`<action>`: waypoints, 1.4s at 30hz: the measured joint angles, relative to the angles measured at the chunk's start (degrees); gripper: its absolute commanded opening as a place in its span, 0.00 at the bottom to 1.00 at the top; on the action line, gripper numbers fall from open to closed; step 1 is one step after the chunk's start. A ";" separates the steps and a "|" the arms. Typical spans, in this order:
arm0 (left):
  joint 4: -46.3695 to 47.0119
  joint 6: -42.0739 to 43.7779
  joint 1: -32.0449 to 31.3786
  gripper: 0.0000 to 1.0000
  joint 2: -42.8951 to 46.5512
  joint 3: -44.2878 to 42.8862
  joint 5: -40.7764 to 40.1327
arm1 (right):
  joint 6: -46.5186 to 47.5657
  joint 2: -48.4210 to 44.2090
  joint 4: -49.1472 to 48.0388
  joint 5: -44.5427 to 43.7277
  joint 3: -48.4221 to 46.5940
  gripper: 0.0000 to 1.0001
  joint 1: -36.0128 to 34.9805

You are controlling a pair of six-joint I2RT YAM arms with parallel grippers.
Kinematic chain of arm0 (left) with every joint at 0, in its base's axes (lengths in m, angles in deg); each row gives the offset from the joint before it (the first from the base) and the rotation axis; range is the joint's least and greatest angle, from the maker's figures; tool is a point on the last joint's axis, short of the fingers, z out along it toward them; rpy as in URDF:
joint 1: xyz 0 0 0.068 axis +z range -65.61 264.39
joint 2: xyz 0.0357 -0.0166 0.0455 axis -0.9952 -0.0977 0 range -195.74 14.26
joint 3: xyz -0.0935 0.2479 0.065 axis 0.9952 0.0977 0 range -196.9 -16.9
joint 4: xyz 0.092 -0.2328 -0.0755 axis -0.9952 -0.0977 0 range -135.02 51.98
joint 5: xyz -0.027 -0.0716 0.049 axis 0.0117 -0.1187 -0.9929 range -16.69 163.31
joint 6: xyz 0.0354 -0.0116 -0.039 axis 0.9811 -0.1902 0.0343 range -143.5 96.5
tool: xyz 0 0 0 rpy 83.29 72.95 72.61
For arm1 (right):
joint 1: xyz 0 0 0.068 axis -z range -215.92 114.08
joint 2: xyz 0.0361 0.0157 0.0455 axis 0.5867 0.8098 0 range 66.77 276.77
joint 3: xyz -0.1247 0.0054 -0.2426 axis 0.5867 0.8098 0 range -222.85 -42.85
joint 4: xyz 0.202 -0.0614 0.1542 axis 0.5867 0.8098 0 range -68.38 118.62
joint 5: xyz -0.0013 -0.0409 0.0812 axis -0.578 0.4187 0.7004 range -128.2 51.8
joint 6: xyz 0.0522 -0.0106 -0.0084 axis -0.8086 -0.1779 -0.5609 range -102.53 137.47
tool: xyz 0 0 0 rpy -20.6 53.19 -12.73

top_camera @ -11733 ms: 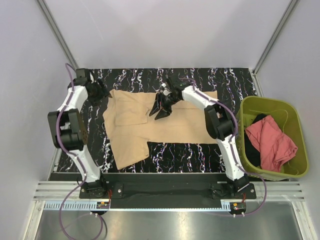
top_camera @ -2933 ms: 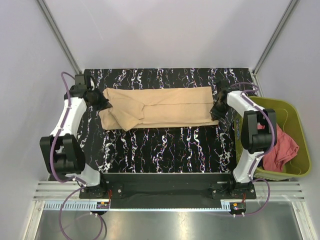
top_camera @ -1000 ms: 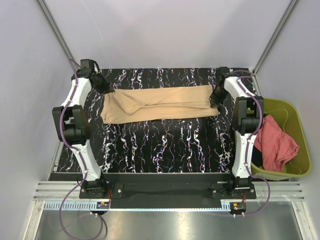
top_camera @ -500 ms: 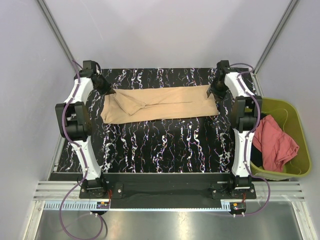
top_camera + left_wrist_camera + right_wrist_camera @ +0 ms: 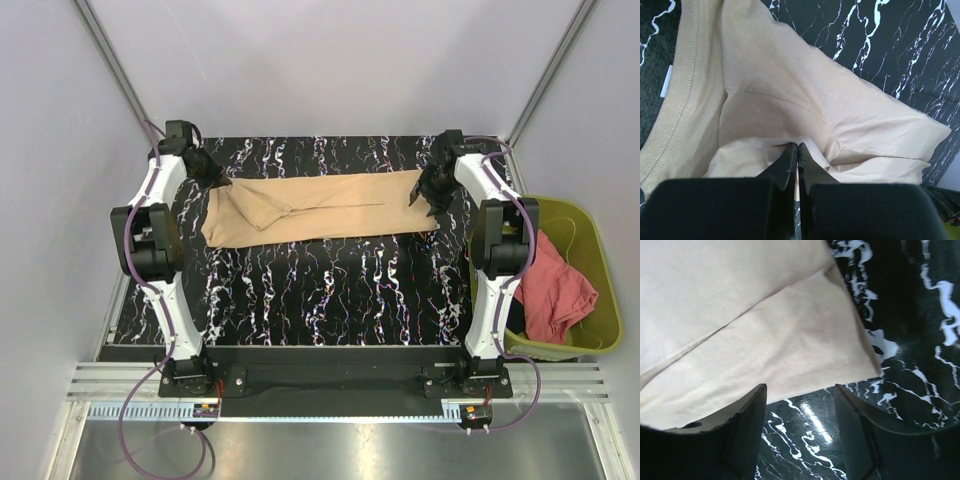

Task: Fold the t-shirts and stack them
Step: Fold the tshirt

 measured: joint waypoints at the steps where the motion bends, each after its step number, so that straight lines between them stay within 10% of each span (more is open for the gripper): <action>1: 0.28 0.07 0.00 0.01 -0.04 0.00 0.04 | 0.11 0.00 -0.35 0.59 0.20 0.63 -0.28; 15: -2.62 5.27 0.09 0.48 -4.57 -5.75 -3.82 | 1.07 -0.02 -1.70 5.70 0.63 0.63 -2.69; 25: -2.54 5.97 0.04 0.24 13.46 15.37 -2.36 | 1.20 -0.02 -2.91 7.58 1.51 0.55 -2.78; 42: -4.07 7.76 4.07 0.24 3.85 21.53 -3.67 | 3.63 -0.02 -4.15 4.31 5.03 0.37 -0.48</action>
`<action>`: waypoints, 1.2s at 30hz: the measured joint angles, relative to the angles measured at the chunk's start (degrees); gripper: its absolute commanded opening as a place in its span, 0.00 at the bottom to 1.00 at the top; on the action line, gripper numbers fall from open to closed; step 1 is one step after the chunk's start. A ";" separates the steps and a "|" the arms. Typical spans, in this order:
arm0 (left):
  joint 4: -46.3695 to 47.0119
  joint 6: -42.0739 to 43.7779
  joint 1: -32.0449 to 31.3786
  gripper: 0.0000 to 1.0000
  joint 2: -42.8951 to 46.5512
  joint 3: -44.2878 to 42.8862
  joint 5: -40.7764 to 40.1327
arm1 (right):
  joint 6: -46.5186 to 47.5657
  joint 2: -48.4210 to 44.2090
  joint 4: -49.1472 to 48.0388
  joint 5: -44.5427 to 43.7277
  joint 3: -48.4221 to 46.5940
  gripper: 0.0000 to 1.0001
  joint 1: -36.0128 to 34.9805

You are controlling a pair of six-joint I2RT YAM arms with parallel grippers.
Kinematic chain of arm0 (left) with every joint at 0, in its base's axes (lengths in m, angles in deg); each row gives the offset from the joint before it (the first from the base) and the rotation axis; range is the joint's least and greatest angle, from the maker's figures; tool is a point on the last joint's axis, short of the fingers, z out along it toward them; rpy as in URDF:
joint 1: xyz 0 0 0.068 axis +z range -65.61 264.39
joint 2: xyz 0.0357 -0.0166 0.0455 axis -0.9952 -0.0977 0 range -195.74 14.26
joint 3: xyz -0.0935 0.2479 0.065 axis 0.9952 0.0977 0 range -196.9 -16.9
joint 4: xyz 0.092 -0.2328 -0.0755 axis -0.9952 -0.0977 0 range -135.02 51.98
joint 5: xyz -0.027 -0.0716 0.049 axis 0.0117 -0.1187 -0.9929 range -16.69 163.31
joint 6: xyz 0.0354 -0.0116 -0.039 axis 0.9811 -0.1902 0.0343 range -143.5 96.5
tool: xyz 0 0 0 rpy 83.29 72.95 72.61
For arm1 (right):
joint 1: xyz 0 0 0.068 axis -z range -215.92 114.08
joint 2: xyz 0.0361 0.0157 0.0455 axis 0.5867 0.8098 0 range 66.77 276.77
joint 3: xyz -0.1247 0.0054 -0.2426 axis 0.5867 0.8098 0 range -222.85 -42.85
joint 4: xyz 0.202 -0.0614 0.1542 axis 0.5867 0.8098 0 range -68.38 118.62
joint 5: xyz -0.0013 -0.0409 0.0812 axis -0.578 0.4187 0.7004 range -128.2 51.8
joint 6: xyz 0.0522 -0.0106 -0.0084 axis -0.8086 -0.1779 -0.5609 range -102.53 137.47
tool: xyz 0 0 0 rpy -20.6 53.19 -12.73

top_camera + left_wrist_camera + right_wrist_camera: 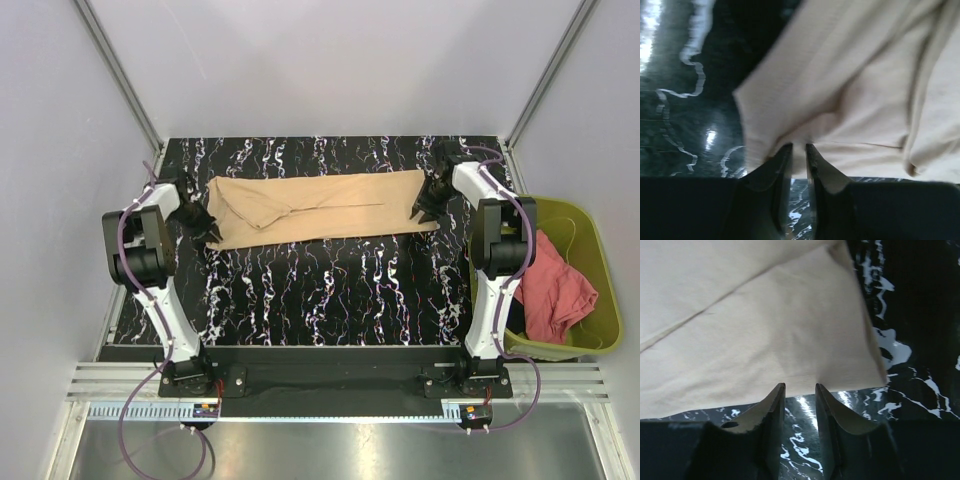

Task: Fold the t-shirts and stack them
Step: Fold the tshirt

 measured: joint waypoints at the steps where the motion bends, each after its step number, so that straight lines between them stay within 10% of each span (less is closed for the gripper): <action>1: -0.39 -0.04 0.50 0.26 -0.26 0.11 0.24 | 0.07 0.00 0.00 -0.35 0.87 0.38 0.31; 36: -0.72 -0.85 -1.73 0.44 3.89 -1.07 2.82 | 1.68 -2.25 -0.22 -2.89 9.09 0.46 3.32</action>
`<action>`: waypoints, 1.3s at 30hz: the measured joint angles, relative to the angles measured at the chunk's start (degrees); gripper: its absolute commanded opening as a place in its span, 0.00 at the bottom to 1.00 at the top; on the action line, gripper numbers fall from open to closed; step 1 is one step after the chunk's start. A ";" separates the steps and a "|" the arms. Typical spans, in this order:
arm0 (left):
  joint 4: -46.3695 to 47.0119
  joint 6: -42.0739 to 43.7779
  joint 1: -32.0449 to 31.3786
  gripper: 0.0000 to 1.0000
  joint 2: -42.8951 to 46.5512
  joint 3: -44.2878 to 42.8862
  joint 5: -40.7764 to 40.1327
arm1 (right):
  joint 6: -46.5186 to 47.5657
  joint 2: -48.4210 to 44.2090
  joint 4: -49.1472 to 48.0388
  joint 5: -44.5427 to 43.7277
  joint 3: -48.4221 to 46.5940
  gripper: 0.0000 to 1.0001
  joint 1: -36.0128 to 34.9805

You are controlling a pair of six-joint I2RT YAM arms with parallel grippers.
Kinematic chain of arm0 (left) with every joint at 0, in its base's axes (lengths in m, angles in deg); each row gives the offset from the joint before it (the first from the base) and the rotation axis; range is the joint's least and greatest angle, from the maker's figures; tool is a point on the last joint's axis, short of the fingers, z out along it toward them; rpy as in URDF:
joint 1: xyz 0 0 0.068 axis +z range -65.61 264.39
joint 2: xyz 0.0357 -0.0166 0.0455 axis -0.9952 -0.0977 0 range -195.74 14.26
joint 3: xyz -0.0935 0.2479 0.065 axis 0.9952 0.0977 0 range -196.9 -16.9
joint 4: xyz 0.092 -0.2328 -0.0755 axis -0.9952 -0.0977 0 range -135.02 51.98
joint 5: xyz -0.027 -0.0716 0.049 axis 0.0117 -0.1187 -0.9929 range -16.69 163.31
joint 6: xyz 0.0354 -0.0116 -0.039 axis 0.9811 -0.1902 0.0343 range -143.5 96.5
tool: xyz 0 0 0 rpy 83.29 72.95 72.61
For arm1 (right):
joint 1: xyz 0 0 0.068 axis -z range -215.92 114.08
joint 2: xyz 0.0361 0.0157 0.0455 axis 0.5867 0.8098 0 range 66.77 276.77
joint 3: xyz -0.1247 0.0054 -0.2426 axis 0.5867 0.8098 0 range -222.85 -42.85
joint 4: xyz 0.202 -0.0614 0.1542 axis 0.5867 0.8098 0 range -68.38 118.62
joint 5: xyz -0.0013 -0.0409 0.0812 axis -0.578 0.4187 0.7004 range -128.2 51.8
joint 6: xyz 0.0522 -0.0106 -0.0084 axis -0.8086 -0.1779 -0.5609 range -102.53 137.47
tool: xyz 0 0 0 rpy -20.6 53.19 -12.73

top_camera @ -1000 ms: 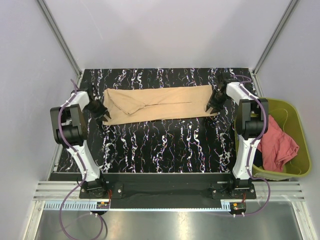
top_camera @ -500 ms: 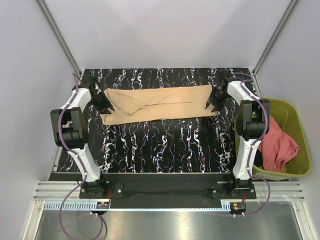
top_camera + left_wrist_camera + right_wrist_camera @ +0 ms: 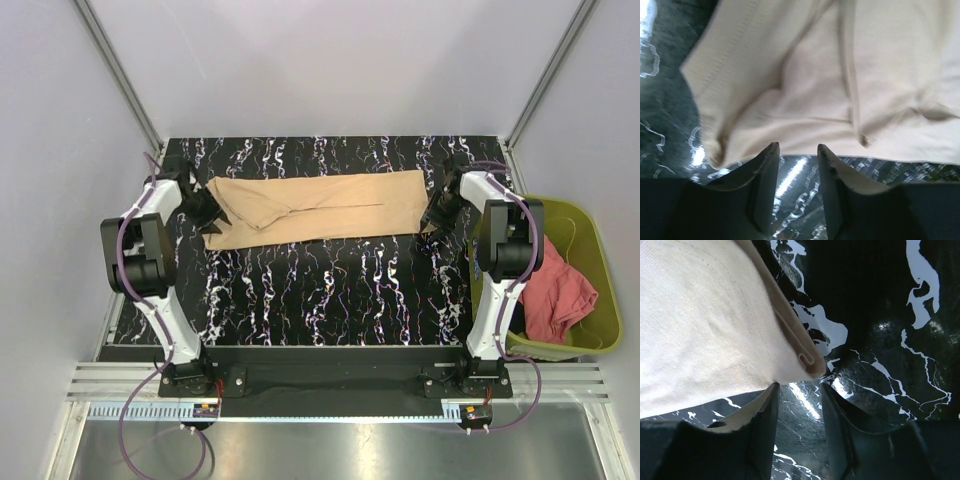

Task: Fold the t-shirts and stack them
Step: Fold the tshirt

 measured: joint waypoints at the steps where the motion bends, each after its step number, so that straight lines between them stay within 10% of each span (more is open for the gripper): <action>1: 0.57 -0.55 -0.09 0.45 1.07 0.50 0.85 | 0.00 -0.13 0.00 0.04 0.02 0.47 -0.02; 25: 14.99 -19.89 -7.02 0.55 -0.66 6.29 13.51 | -0.55 -8.57 0.17 5.14 1.99 0.52 -0.28; 34: 15.39 -21.51 -8.17 0.45 -3.28 6.29 12.76 | -0.48 -8.59 0.17 5.18 1.99 0.52 -0.28; 39: 15.30 -21.59 -8.15 0.20 -4.79 4.61 12.70 | -0.46 -8.83 0.17 5.18 1.99 0.52 -0.28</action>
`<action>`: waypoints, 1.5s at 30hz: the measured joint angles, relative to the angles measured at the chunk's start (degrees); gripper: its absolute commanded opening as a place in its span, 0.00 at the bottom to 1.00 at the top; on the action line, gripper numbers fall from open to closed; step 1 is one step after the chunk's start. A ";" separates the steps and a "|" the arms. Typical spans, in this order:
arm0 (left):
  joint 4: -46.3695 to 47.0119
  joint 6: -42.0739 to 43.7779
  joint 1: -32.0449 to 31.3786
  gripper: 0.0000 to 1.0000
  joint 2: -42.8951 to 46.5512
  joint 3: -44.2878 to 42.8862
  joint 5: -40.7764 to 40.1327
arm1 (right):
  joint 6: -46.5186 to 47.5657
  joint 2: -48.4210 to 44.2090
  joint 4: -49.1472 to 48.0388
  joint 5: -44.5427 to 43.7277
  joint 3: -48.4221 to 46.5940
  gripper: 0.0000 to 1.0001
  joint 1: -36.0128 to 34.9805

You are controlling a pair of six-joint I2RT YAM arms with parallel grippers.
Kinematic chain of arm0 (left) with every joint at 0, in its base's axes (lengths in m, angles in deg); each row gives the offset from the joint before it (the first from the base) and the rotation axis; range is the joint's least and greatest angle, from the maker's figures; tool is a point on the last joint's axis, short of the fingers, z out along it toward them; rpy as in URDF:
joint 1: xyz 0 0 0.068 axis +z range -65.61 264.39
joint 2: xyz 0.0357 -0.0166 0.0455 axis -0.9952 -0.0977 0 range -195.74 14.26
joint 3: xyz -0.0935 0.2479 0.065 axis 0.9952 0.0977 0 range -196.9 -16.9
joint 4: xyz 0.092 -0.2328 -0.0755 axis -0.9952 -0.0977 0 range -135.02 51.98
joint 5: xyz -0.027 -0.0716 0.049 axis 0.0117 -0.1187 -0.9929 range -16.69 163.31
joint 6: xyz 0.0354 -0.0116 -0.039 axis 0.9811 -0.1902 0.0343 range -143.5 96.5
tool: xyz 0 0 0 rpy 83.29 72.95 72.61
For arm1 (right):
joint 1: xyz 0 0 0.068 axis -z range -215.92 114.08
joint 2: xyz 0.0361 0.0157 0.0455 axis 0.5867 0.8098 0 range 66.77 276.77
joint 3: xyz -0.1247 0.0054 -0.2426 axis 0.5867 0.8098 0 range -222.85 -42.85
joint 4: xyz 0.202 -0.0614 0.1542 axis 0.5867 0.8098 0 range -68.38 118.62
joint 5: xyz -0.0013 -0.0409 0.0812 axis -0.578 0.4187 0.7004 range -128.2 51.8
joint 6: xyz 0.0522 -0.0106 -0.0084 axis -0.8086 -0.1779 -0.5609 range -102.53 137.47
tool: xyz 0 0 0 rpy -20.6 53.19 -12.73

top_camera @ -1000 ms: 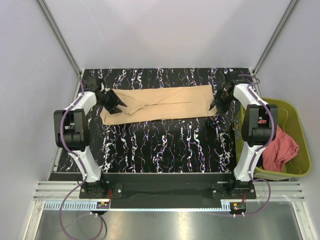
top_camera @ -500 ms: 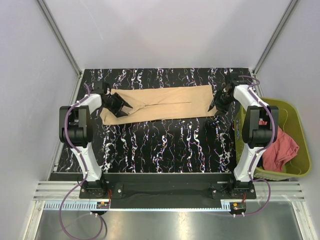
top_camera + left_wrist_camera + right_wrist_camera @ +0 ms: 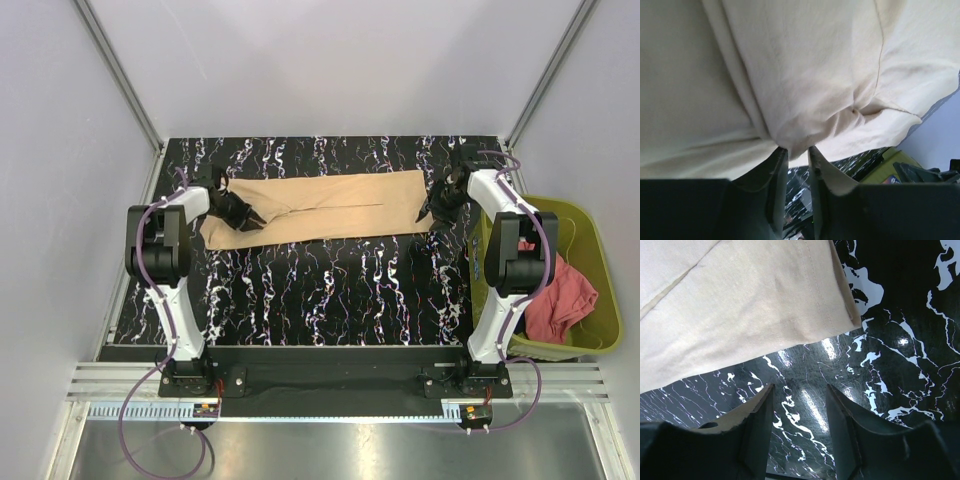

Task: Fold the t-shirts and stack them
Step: Fold the tshirt

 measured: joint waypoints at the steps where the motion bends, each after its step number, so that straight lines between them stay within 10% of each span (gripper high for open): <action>1: -0.02 -0.09 0.00 0.18 -0.46 -0.52 0.00 | 0.00 -0.07 0.00 0.00 0.00 0.52 0.00; 7: -0.20 0.07 -1.49 0.05 -2.67 -5.09 0.00 | 0.00 -0.52 0.00 0.04 0.00 0.52 0.00; 24: -0.02 0.02 -3.48 0.08 -9.77 -16.26 -0.20 | 0.02 -0.96 0.02 0.72 1.01 0.52 0.00; 37: -0.26 0.59 -5.07 0.21 -16.72 -28.11 0.07 | 0.00 -1.25 0.09 0.87 1.40 0.52 0.00; 45: -1.88 4.63 -6.45 0.49 -19.61 -32.63 0.74 | 0.02 -1.27 0.13 0.92 1.40 0.52 -0.02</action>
